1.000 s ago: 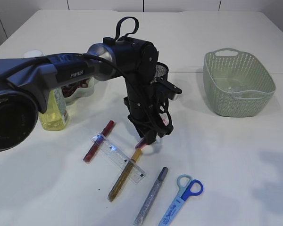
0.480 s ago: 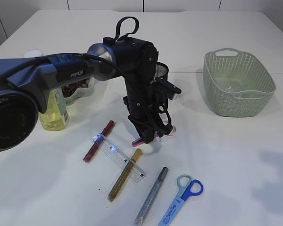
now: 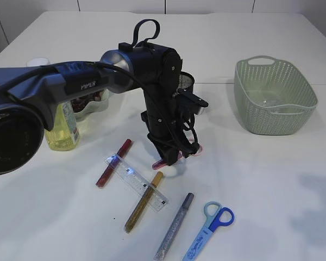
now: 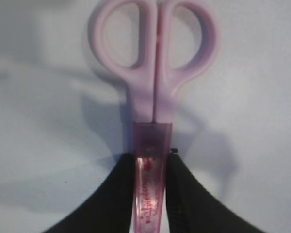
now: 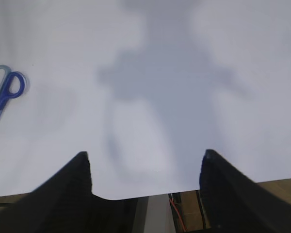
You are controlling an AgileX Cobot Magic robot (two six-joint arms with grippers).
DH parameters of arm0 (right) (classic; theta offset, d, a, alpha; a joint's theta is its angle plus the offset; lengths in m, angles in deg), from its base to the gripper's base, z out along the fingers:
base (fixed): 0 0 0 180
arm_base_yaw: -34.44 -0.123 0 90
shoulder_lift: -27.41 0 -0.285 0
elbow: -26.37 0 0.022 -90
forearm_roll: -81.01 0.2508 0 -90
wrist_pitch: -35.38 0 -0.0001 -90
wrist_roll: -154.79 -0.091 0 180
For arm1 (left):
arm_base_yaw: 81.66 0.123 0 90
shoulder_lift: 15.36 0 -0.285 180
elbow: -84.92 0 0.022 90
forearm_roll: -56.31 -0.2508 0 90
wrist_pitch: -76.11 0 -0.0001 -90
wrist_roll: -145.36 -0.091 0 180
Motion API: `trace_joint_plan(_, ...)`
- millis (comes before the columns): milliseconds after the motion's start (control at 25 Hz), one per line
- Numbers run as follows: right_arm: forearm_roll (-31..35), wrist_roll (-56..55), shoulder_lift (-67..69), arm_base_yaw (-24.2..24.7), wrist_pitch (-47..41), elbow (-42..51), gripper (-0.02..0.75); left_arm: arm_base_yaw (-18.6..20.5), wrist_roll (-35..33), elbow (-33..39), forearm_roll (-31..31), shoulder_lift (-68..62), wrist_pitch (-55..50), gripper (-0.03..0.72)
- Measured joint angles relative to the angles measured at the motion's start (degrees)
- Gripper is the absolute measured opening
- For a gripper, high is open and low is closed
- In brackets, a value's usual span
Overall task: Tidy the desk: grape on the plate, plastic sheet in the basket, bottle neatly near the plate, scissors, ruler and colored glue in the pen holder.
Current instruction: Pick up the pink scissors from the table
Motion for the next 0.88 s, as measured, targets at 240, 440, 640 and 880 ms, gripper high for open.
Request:
trace_joint_plan(240,0.0,0.0,0.0,0.0,0.0,0.0,0.544,0.0,1.3,0.0,0.5,0.1,0.0,0.143)
trace_joint_plan(440,0.0,0.0,0.0,0.0,0.0,0.0,0.543,0.0,2.5,0.1,1.2,0.2,0.0,0.143)
trace_joint_plan(640,0.1,0.0,0.0,0.0,0.0,0.0,0.543,0.0,3.5,0.3,1.4,0.9,0.0,0.142)
trace_joint_plan(880,0.9,0.0,0.0,0.0,0.1,0.0,0.544,0.0,4.2,0.3,1.6,2.2,0.0,0.141)
